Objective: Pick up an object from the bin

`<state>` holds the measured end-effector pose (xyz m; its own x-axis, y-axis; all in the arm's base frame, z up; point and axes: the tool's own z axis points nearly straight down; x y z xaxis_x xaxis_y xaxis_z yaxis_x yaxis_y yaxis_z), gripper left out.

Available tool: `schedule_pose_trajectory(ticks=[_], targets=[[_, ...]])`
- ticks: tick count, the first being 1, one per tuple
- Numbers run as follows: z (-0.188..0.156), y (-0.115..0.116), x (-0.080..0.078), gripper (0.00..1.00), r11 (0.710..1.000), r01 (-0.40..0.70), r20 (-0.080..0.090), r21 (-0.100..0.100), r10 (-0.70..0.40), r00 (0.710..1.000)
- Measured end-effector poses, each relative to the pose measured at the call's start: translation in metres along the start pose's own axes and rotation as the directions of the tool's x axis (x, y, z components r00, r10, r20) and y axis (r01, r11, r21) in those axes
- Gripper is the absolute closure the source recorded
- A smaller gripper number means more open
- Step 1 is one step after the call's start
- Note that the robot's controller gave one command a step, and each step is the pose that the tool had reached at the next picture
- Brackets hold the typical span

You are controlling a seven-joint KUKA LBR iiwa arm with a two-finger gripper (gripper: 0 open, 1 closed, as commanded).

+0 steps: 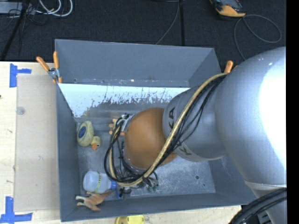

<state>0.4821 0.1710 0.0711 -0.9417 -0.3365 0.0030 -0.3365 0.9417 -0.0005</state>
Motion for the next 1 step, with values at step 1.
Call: schedule_pose_trajectory(ticks=[1], targets=[[-0.1876,-0.0149,-0.0098,1.00,0.997,0.074,0.008,0.001,-0.074,0.997]])
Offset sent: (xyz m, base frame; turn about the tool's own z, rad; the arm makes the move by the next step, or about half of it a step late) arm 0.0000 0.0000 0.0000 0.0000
